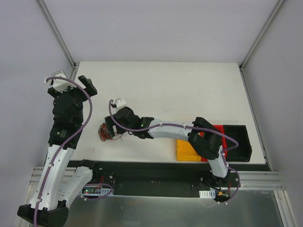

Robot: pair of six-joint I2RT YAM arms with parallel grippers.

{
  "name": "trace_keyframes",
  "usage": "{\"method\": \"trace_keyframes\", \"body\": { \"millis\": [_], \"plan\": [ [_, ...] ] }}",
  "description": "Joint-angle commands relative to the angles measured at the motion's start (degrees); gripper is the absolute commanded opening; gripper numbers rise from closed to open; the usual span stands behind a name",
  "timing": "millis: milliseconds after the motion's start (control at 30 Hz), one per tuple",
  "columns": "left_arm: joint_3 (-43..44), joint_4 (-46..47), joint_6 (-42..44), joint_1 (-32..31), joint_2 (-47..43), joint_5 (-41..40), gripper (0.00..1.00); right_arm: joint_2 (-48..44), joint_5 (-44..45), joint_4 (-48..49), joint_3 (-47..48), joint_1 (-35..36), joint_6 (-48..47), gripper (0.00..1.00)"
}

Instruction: Untangle the cables

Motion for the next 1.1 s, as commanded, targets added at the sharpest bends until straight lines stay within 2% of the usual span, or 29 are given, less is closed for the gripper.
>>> {"method": "trace_keyframes", "body": {
  "millis": [0, 233, 367, 400, 467, 500, 700, 800, 900, 1000, 1067],
  "plan": [
    [-0.67, 1.35, 0.68, -0.55, -0.18, 1.35, 0.99, 6.02, -0.95, 1.27, 8.20, -0.49, 5.56, 0.87],
    [-0.85, 1.79, 0.50, -0.72, 0.69, 2.50, 0.99, 14.38, -7.01, -2.95, 16.46, -0.05, 8.83, 0.67],
    [-0.93, 1.97, 0.24, -0.72, 1.39, 4.69, 0.99, 13.69, -4.31, -5.85, 16.57, -0.13, 5.23, 0.47],
    [-0.67, 1.97, 0.15, -0.72, 1.66, 5.48, 0.99, 12.90, -2.81, -5.42, 15.08, -0.22, 4.79, 0.39],
    [-0.58, 1.88, -0.29, -0.72, 1.75, 8.11, 0.99, 11.41, -2.88, -4.80, 12.79, -1.27, 4.26, 0.12],
    [-0.75, 1.88, -0.47, -0.72, 1.84, 8.91, 0.99, 10.10, -3.50, -4.80, 10.95, -1.97, 4.43, 0.02],
    [-0.14, 1.88, -0.82, -0.81, 4.55, 15.14, 0.99, -1.84, -5.88, -3.04, -1.53, -6.28, -1.97, 0.01],
    [0.21, 1.79, -0.38, -0.81, 6.23, 19.89, 0.93, -7.92, -8.07, -3.13, -7.33, -9.88, -6.62, 0.01],
    [0.47, 1.53, -1.08, -1.07, 8.77, 22.44, 0.74, -11.97, -14.64, -3.13, -12.34, -14.79, -7.26, 0.01],
    [0.47, 0.57, -5.89, -1.34, 11.84, 26.12, 0.63, -14.26, -24.04, 0.02, -16.56, -19.63, -6.03, 0.01],
    [0.30, -0.58, -11.69, -1.34, 14.65, 26.75, 0.60, -15.23, -27.83, 1.61, -18.41, -21.05, -5.85, 0.01]
  ]
}}
